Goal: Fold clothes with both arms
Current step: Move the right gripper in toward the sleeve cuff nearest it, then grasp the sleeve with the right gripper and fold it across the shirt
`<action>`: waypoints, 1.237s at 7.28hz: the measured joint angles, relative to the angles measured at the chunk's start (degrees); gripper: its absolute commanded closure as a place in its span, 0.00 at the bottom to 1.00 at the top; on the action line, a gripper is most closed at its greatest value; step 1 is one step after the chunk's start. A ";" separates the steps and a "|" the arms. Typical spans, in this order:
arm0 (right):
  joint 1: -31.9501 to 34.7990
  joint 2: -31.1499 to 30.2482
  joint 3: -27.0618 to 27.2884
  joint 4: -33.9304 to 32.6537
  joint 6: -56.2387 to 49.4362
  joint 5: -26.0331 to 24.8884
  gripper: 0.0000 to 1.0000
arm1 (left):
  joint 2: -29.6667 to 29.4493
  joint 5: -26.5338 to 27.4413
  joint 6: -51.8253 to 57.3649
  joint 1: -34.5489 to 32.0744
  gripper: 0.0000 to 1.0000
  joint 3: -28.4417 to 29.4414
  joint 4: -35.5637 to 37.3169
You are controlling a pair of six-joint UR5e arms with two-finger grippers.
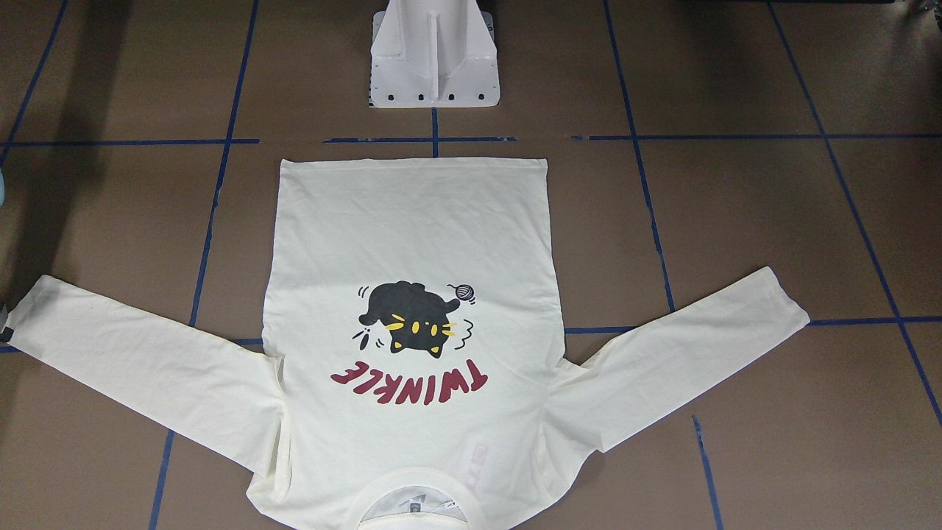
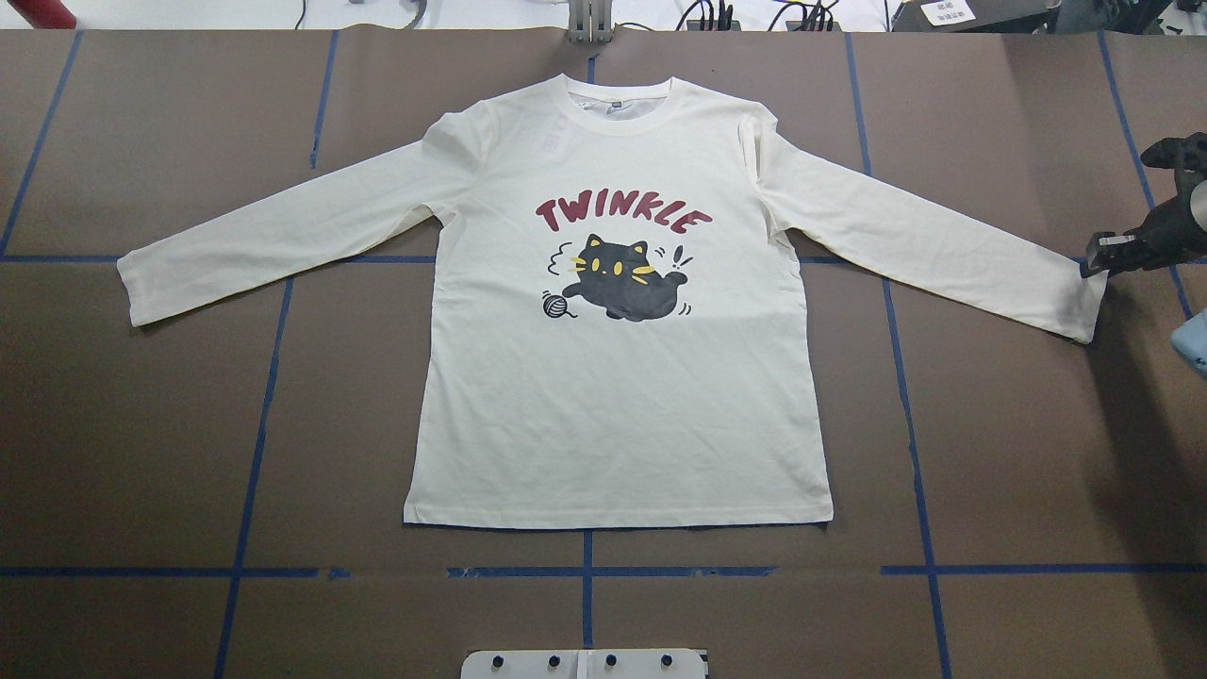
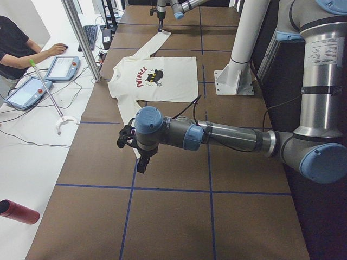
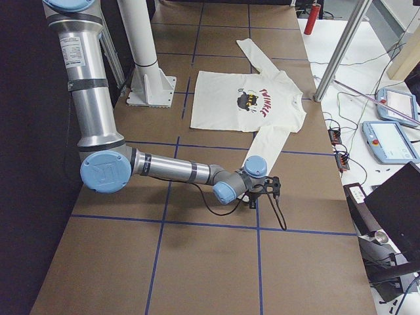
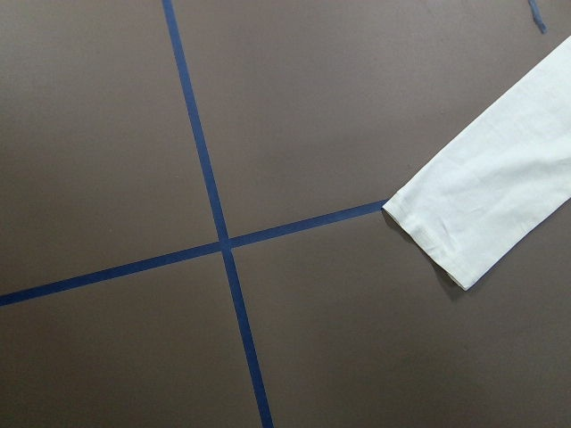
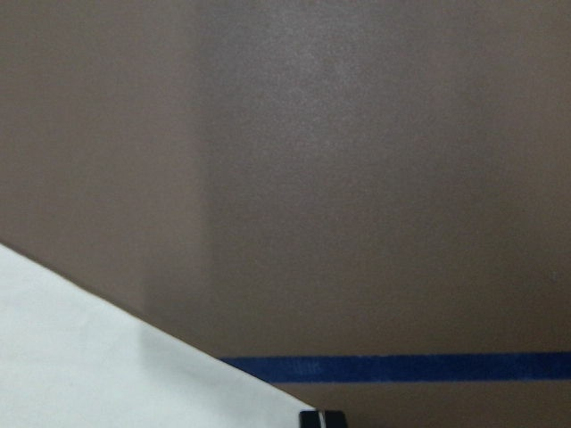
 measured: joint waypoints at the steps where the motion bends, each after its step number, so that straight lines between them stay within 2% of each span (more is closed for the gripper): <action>1: 0.03 -0.36 2.27 -0.22 0.51 1.17 1.00 | 0.00 0.00 -0.30 0.00 0.00 -0.10 -0.01; 2: -0.05 -0.24 6.08 -1.16 3.94 2.62 1.00 | 0.00 0.00 -0.43 0.00 0.00 -0.22 -0.01; 4: -2.69 3.71 16.60 -6.65 19.22 4.28 1.00 | 0.00 0.00 -0.49 0.00 0.00 -0.39 -0.01; 5: -5.72 8.80 20.87 -10.46 28.69 3.96 1.00 | 0.00 -0.02 -0.50 0.00 0.00 -0.42 -0.01; 6: -9.87 15.83 22.70 -13.68 38.63 1.91 1.00 | -0.02 -0.06 -0.50 0.00 0.00 -0.42 -0.03; 7: -15.32 24.20 22.36 -17.42 46.82 -3.42 1.00 | -0.05 -0.08 -0.50 0.08 0.00 -0.40 -0.09; 8: -20.92 32.52 19.49 -20.85 51.41 -10.82 1.00 | -0.08 -0.08 -0.50 0.21 0.00 -0.39 -0.17; 9: -26.12 40.20 14.37 -22.58 54.61 -17.30 1.00 | -0.08 -0.11 -0.54 0.35 0.00 -0.40 -0.36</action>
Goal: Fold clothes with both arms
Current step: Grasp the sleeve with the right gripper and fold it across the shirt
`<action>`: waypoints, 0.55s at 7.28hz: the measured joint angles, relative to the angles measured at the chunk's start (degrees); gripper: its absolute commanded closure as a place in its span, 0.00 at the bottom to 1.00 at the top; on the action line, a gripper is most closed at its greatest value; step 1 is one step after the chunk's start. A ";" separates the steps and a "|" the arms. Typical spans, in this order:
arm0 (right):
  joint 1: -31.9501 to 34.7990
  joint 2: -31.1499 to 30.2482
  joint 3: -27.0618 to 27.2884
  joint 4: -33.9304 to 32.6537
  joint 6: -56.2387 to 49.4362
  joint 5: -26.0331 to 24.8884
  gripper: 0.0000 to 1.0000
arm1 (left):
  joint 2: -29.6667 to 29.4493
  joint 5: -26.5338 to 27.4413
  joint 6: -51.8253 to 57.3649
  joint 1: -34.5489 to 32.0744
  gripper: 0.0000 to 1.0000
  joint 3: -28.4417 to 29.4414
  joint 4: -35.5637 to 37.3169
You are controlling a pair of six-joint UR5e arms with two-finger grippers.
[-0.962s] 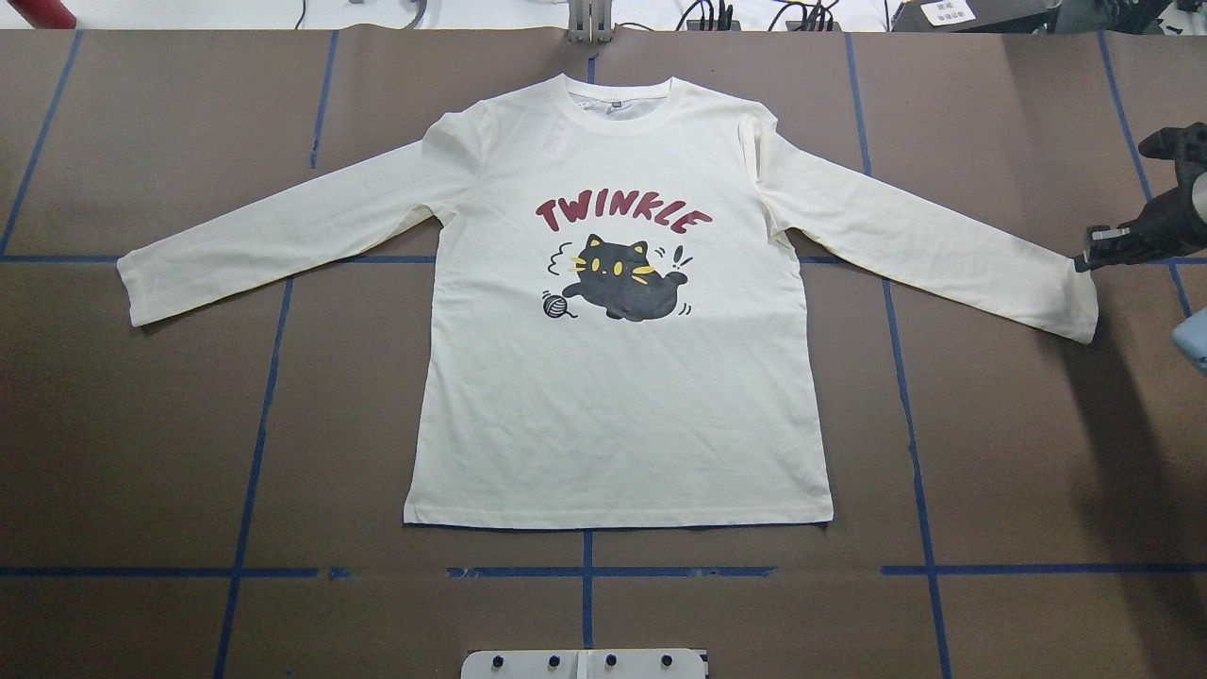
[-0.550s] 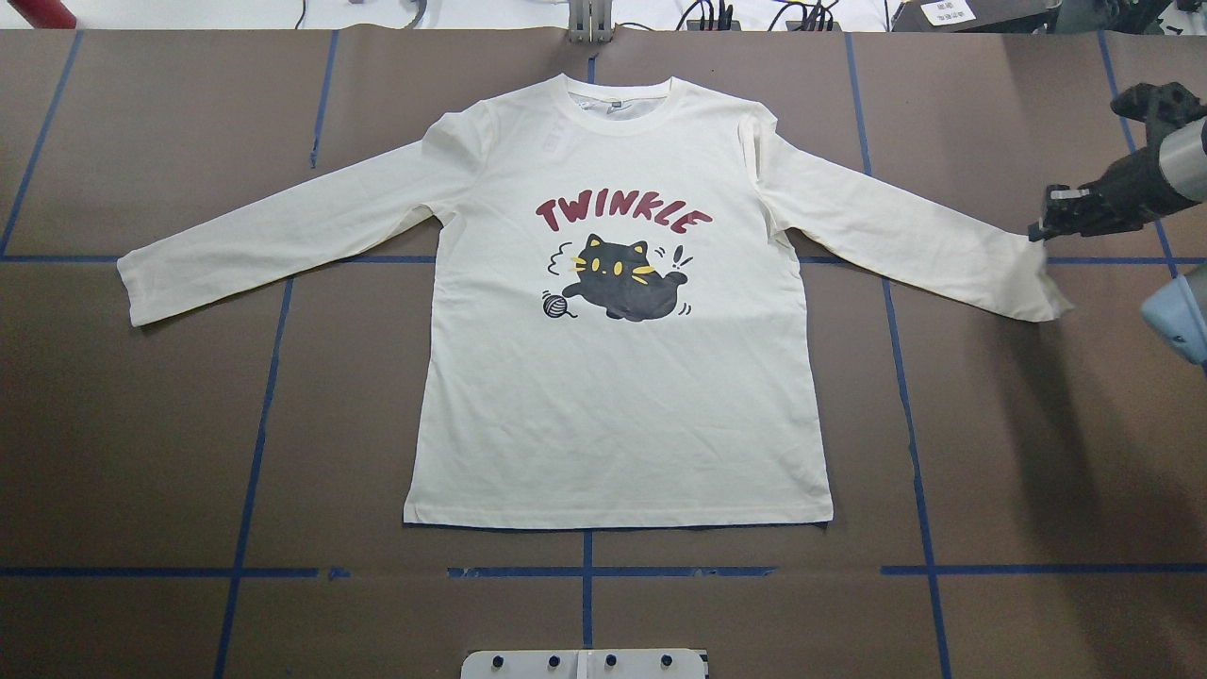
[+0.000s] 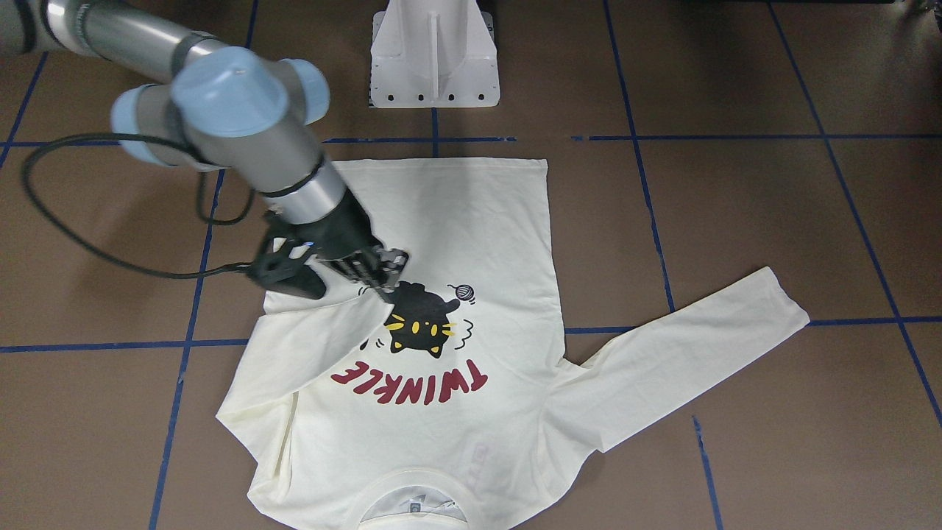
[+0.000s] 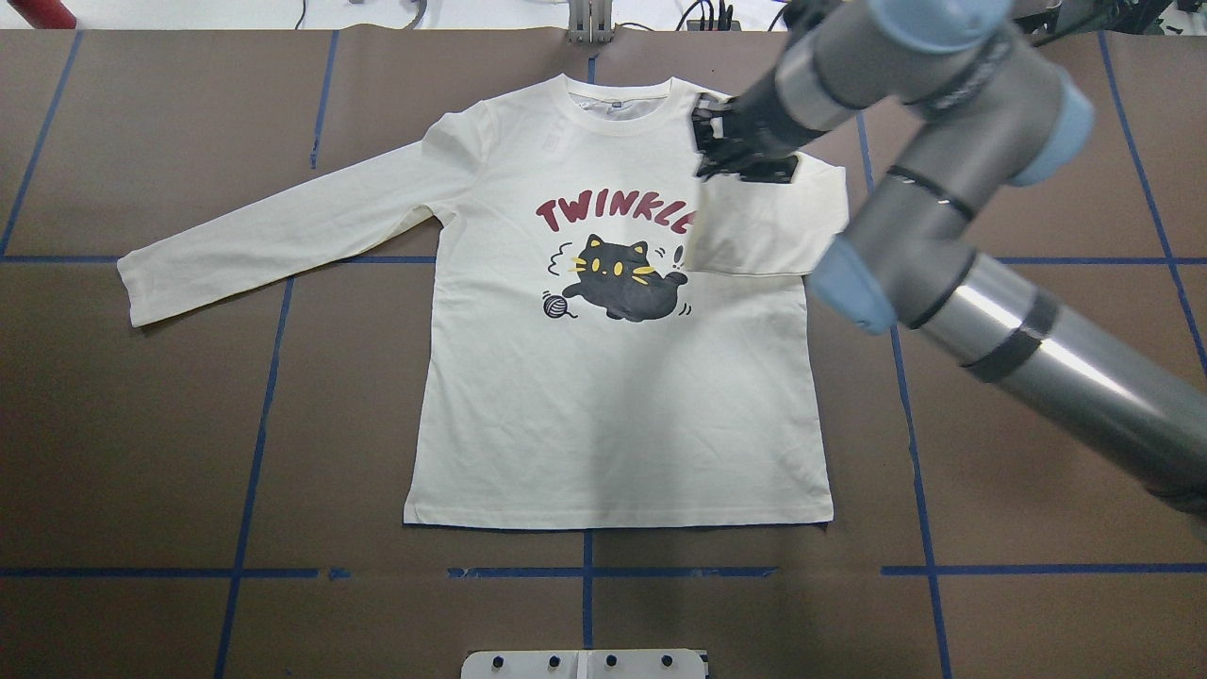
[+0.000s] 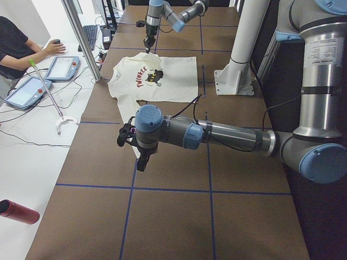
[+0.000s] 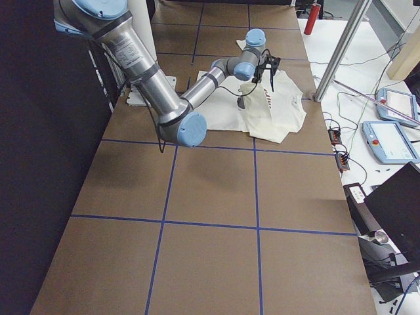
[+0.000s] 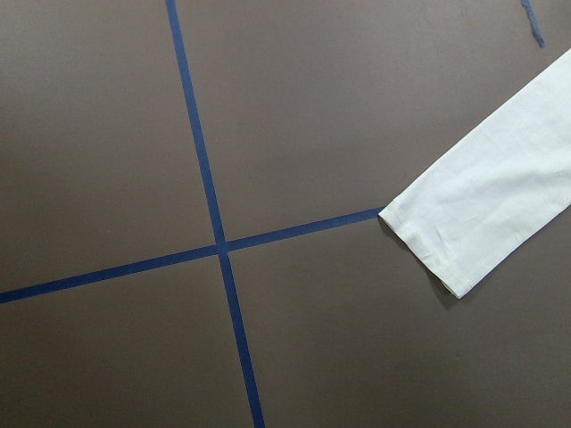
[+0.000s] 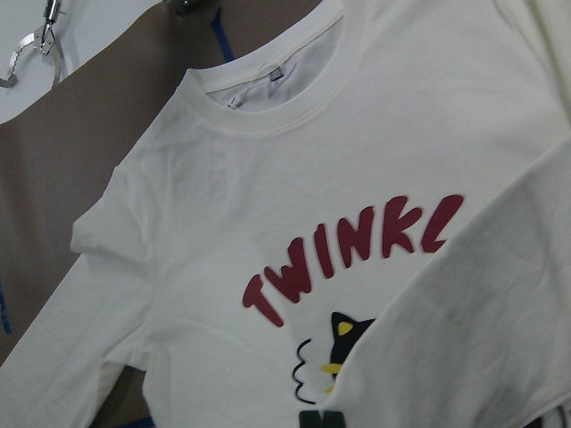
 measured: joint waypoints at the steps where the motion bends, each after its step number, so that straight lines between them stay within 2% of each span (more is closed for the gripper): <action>1: -4.31 6.69 -6.28 -0.29 2.61 -5.17 1.00 | 0.00 -0.02 -0.09 0.18 0.00 0.07 -0.57; 2: -7.74 11.44 -12.08 0.98 3.89 -9.68 0.87 | 0.00 -0.02 -0.17 0.30 0.00 0.15 -1.26; 3: -10.14 14.25 -17.52 4.52 4.42 -13.22 0.68 | 0.00 -0.04 -0.20 0.64 0.00 0.24 -1.60; 4: -11.49 16.94 -22.96 7.93 4.79 -15.28 0.02 | -0.06 -0.06 -1.07 1.69 0.00 0.25 -1.93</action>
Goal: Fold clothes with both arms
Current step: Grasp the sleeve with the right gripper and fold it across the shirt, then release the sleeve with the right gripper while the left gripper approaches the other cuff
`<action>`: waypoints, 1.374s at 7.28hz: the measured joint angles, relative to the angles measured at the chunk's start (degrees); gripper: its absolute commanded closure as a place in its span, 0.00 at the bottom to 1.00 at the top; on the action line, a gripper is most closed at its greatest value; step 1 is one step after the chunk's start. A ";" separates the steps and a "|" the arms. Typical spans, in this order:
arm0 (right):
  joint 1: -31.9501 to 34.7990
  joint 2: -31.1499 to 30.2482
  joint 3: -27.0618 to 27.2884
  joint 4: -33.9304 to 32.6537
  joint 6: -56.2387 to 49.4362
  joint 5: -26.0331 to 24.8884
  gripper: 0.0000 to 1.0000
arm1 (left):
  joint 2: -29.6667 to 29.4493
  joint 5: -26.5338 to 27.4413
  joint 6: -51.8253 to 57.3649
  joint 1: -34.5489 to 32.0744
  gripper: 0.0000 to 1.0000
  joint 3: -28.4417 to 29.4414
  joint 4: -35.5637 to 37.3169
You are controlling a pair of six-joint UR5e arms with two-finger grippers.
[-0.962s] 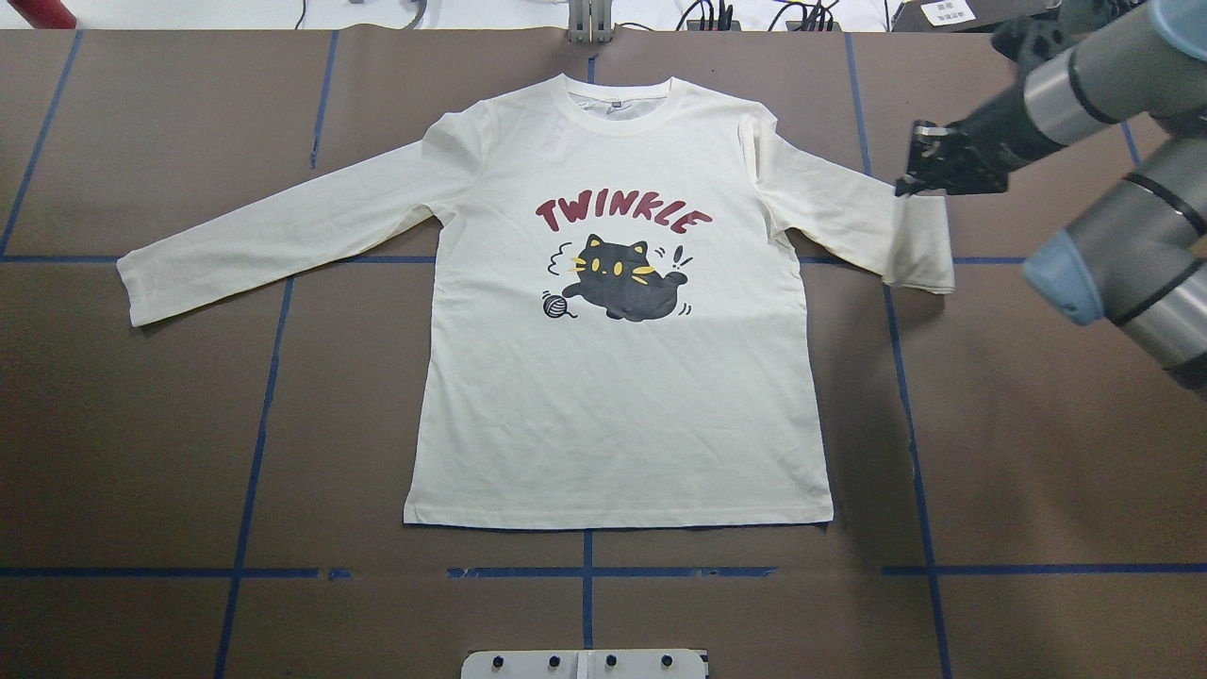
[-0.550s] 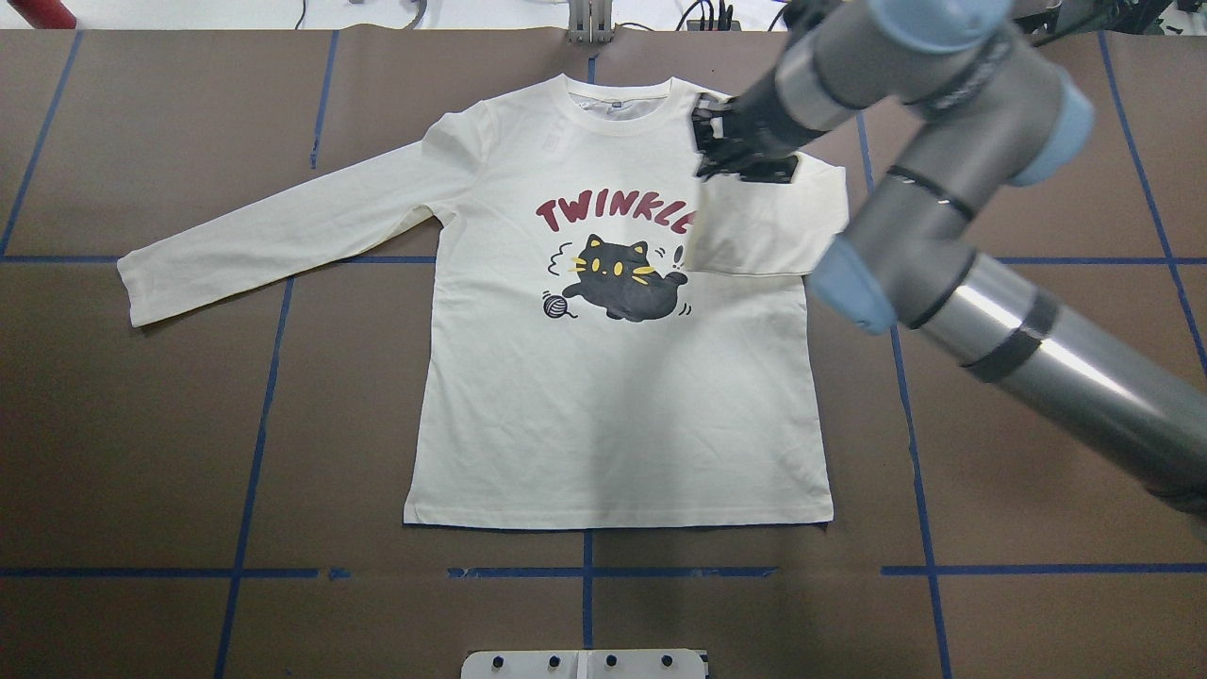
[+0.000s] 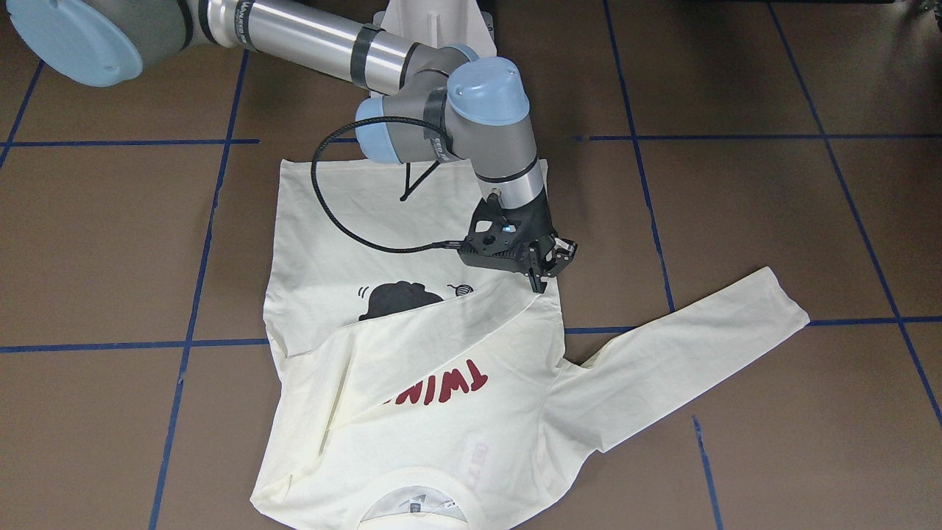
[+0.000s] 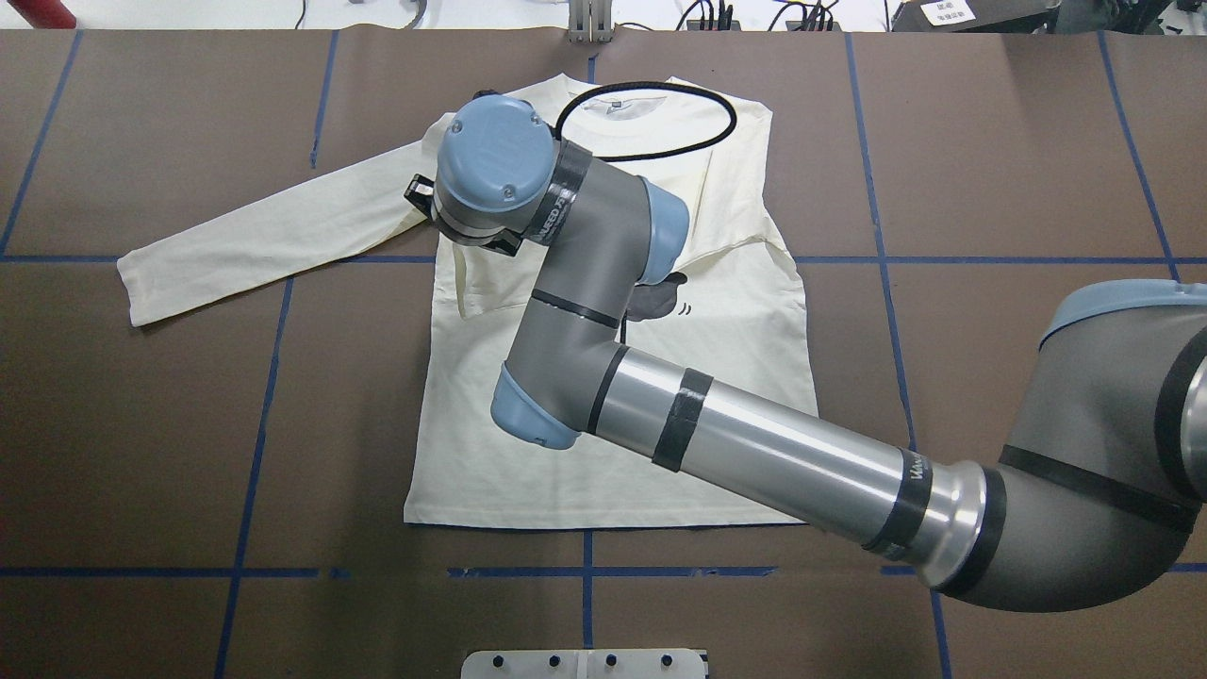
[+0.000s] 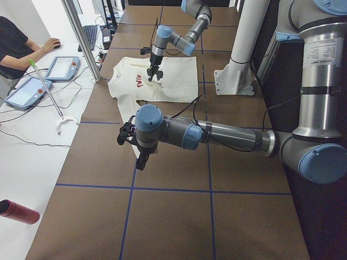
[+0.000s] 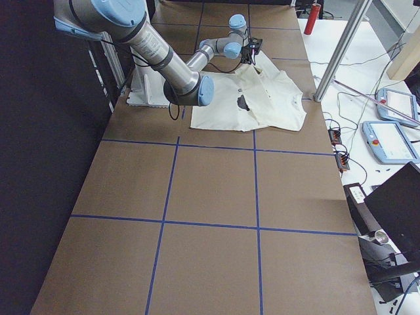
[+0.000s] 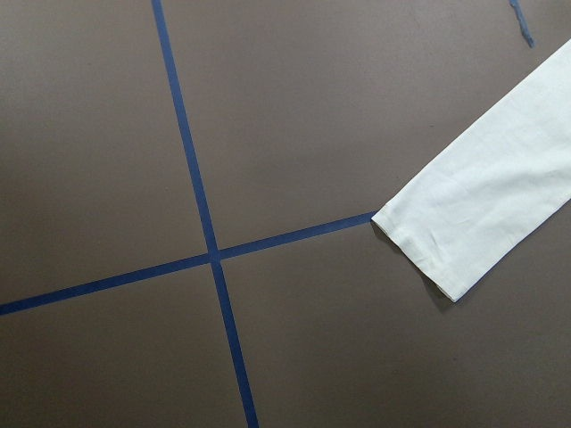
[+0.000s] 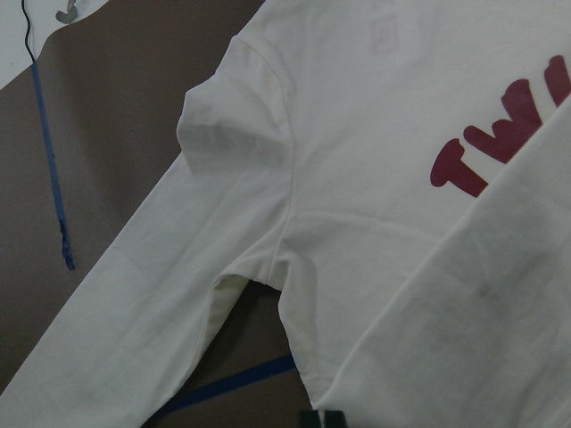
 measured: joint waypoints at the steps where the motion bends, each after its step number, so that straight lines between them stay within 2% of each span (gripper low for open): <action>1: -0.84 2.42 -3.98 1.65 0.32 -1.64 0.01 | -0.06 0.07 -3.07 2.21 0.00 0.06 -2.02; 3: -1.87 4.72 -6.16 2.44 1.30 -4.31 0.01 | -0.10 1.51 -15.85 12.29 0.00 1.39 -13.46; 4: -1.62 4.45 -4.00 2.27 2.99 -4.32 0.01 | -0.18 4.67 -24.97 17.43 0.00 2.24 -18.53; 5: -0.78 1.53 1.68 1.16 4.41 -2.78 0.01 | -0.89 8.53 -31.82 21.57 0.00 4.05 -22.05; 6: 0.51 -4.32 10.06 -0.66 5.01 0.13 0.00 | -3.17 10.85 -35.08 24.01 0.08 7.96 -24.20; 8: 2.85 -19.67 28.54 -2.58 4.99 4.40 0.00 | -10.75 12.21 -37.35 25.54 0.21 19.26 -25.65; 9: 3.54 -25.38 35.01 -2.85 4.83 5.29 0.00 | -13.48 12.39 -37.84 25.85 0.25 23.30 -25.78; 10: 3.84 -28.38 38.27 -2.92 4.74 5.98 0.00 | -15.39 12.54 -38.01 26.29 0.26 26.08 -25.85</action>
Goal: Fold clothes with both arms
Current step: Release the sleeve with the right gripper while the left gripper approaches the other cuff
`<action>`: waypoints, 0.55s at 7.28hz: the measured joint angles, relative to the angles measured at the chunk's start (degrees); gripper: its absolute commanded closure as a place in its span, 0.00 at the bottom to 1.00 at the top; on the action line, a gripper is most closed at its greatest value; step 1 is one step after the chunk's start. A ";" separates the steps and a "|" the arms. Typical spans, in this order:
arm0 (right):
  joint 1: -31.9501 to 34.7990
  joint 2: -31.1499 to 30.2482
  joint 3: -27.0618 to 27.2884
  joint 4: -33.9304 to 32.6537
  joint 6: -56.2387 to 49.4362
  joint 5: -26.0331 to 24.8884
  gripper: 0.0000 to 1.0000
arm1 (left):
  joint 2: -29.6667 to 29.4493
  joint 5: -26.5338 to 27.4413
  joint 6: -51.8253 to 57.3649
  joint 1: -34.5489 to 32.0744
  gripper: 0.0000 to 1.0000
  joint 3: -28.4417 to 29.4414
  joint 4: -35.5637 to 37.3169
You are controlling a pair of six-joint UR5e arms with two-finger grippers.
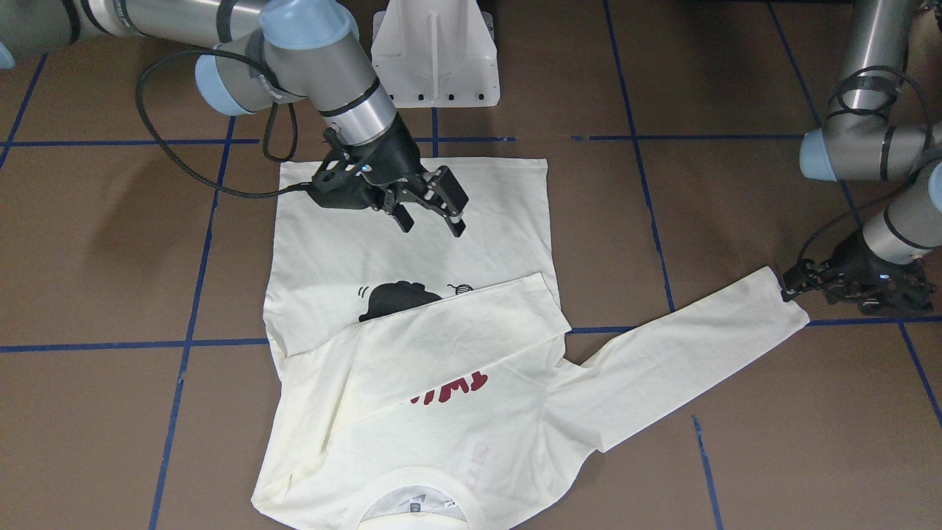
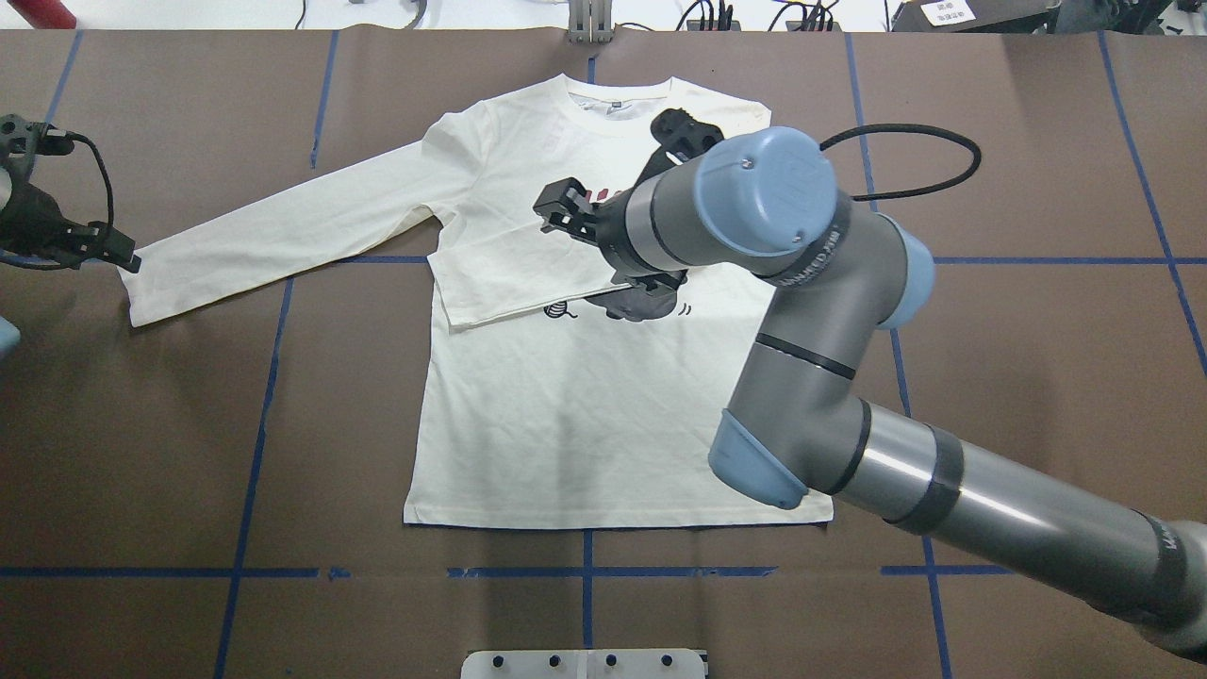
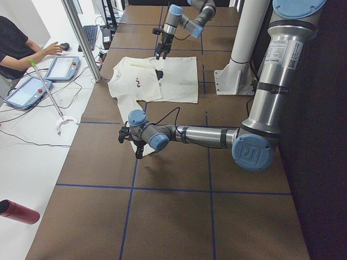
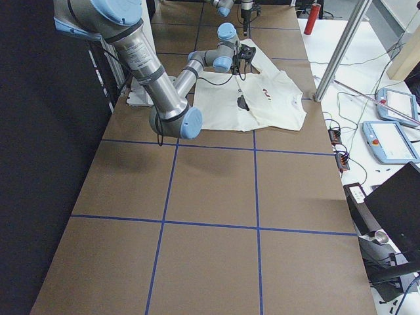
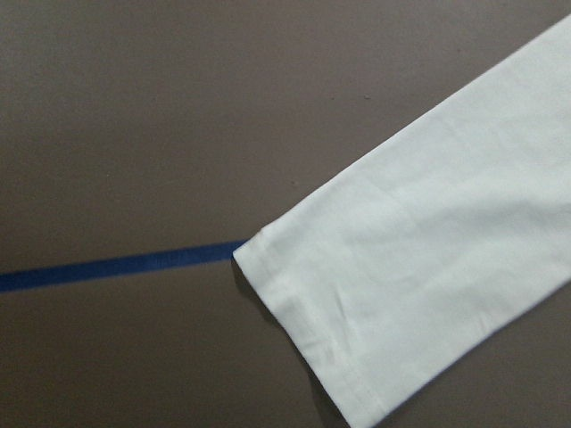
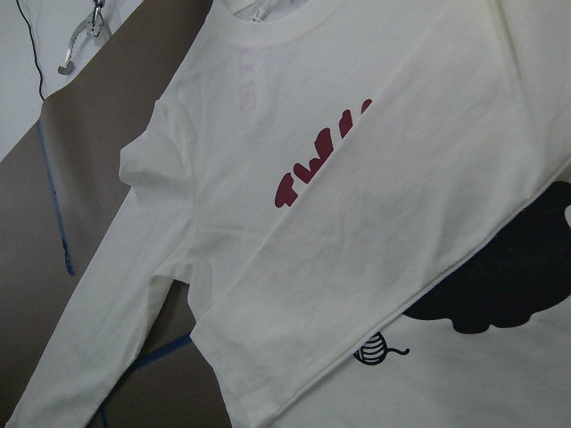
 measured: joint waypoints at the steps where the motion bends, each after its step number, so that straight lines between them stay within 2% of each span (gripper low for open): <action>1: 0.16 -1.37 1.37 -0.02 -0.04 0.33 0.00 | -1.41 0.15 -0.01 0.57 0.29 2.13 -0.05; 2: 0.20 -2.05 1.89 -0.03 -0.06 0.45 0.00 | -2.20 0.33 0.04 1.33 0.37 3.48 -0.08; 3: 0.20 -2.35 2.05 -0.03 -0.06 0.47 0.00 | -2.48 0.41 0.10 1.93 0.59 4.11 -0.07; 4: 0.16 -2.49 2.05 -0.03 -0.06 0.43 0.00 | -2.55 0.44 0.11 2.23 1.00 4.34 -0.04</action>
